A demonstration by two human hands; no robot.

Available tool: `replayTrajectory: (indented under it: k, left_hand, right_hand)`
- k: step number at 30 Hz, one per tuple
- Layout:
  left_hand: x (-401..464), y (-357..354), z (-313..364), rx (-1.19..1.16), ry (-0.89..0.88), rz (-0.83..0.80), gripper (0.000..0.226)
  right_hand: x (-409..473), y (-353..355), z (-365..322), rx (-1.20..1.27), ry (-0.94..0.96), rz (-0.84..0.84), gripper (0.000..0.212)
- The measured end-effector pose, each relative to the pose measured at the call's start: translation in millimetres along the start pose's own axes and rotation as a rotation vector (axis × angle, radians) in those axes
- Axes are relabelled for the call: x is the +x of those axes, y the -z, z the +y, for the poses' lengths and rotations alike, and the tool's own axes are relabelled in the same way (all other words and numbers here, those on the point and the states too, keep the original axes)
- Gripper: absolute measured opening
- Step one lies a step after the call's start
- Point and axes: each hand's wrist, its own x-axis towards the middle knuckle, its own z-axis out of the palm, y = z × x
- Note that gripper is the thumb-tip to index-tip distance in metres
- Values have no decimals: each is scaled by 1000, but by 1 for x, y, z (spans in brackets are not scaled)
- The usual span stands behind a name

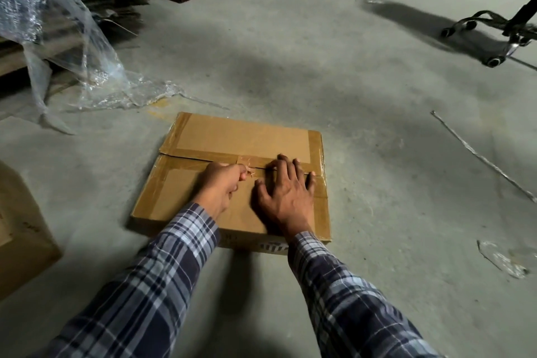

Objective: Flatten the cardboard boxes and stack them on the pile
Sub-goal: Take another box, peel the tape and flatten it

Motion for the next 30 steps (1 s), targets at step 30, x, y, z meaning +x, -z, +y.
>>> replayTrajectory:
  k: [30]
  left_hand:
    - [-9, 3, -2, -339, 71, 14, 44]
  right_hand:
    - [42, 4, 10, -286, 245, 171, 78]
